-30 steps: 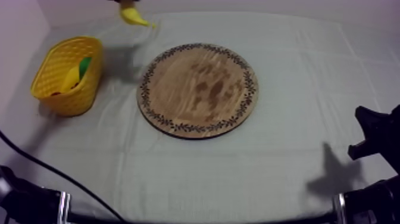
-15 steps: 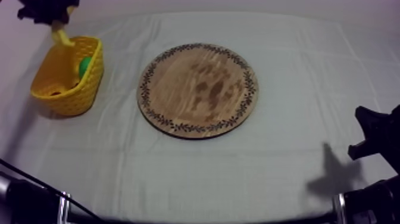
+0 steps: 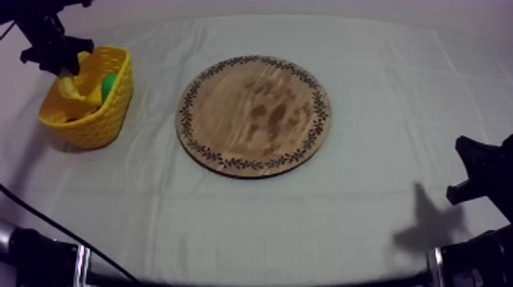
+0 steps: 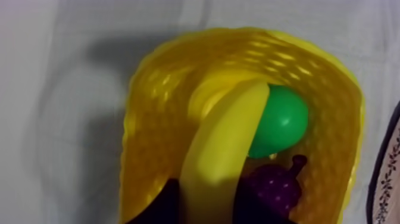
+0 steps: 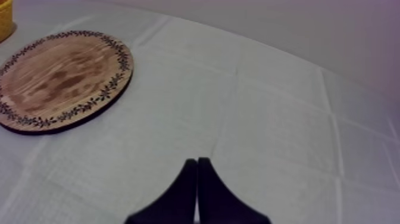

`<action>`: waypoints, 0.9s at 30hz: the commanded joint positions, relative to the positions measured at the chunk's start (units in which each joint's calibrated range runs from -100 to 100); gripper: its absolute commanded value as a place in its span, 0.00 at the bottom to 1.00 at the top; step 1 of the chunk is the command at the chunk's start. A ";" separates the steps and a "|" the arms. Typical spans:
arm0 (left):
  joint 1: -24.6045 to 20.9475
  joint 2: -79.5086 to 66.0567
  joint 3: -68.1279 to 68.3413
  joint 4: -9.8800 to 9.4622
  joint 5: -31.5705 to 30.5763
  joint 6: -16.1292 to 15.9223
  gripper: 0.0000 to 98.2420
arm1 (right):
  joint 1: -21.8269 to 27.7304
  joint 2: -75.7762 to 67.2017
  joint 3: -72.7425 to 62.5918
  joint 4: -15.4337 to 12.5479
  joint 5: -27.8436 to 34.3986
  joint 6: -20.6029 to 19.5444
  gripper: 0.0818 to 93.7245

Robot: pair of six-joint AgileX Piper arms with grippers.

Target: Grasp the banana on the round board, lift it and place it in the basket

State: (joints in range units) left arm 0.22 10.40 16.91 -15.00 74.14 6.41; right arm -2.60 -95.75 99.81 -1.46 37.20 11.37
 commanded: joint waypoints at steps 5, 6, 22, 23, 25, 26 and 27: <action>-0.62 1.82 -1.75 -0.36 -0.55 0.52 0.43 | 0.00 0.00 -0.03 0.02 -0.02 -0.01 0.00; -0.73 1.86 -1.85 -0.46 -1.13 0.87 0.51 | 0.00 0.00 -0.03 0.02 -0.02 -0.01 0.00; -1.91 -1.33 -1.18 0.94 -10.00 1.32 0.71 | 0.00 0.00 -0.03 0.02 -0.02 -0.01 0.00; -1.91 -2.15 -1.01 0.93 -10.85 1.45 0.67 | 0.00 0.00 -0.03 0.02 -0.02 -0.01 0.00; -1.94 -4.25 -0.68 0.96 -12.84 1.79 0.59 | 0.00 0.00 -0.03 0.02 -0.02 -0.01 0.00; -1.96 -5.49 -0.43 1.01 -13.88 1.84 0.54 | 0.00 0.00 -0.03 0.02 -0.02 -0.01 0.00; -1.97 -6.85 -0.02 1.04 -15.02 1.90 0.50 | 0.00 0.00 -0.03 0.02 -0.02 -0.01 0.00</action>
State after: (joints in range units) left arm -1.74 5.73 16.58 -13.99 60.91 8.28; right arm -2.60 -95.75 99.81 -1.46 37.15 11.37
